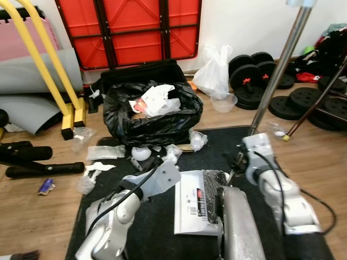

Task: Sweep floor

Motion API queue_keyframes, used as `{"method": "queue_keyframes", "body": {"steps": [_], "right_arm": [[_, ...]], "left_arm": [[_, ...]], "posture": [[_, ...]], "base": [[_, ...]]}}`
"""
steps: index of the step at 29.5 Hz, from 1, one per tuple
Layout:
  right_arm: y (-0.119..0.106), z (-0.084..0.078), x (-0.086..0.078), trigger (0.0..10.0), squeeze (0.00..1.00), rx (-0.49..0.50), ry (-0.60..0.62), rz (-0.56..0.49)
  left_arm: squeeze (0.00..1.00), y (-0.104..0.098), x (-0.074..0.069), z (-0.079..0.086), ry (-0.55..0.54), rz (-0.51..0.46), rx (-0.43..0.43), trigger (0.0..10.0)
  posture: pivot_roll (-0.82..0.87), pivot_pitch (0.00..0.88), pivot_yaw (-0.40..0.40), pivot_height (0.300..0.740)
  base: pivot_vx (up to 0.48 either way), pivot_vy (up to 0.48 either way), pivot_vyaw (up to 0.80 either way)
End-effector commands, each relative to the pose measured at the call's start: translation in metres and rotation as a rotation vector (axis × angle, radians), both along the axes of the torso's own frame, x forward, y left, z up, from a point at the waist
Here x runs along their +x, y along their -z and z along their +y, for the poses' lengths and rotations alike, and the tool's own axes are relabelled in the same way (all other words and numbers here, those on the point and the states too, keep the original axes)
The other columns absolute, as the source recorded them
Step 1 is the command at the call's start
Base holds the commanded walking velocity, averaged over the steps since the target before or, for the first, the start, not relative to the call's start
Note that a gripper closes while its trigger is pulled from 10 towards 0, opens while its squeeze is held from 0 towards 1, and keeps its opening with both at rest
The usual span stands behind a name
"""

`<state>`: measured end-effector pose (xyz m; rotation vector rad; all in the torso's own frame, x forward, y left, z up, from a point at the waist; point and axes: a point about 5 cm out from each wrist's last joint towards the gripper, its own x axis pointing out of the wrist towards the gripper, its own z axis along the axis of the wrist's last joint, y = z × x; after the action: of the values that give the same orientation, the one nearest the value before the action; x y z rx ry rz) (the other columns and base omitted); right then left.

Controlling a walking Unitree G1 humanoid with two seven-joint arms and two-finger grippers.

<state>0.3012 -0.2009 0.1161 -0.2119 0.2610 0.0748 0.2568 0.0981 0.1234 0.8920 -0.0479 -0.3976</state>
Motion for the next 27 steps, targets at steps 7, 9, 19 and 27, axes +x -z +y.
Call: {"method": "queue_keyframes", "body": {"steps": [7, 9, 19, 27], "right_arm": [[-0.007, 0.002, 0.007, 10.0, 0.00, 0.036, 0.021, -0.064], [-0.007, 0.002, 0.007, 10.0, 0.00, 0.036, 0.021, -0.064], [0.003, -0.029, -0.002, 10.0, 0.00, -0.064, 0.203, -0.001], [0.005, -0.035, -0.001, 10.0, 0.00, -0.061, 0.241, -0.010]], "left_arm": [[0.00, 0.002, 0.001, 0.004, -0.013, 0.000, -0.002, 10.0], [0.00, 0.002, 0.001, 0.004, -0.013, 0.000, -0.002, 10.0], [0.00, 0.000, -0.002, 0.003, -0.011, -0.003, -0.005, 10.0], [0.00, 0.000, -0.002, 0.003, -0.010, -0.003, -0.006, 10.0]], "posture": [[-0.14, 0.000, -0.006, 0.350], [-0.14, 0.000, -0.006, 0.350], [-0.13, 0.000, -0.023, 0.350], [-0.13, 0.000, -0.019, 0.350]], "base": [[0.000, 0.000, 0.00], [0.000, 0.000, 0.00], [0.000, 0.000, 0.00], [0.000, 0.000, 0.00]]}}
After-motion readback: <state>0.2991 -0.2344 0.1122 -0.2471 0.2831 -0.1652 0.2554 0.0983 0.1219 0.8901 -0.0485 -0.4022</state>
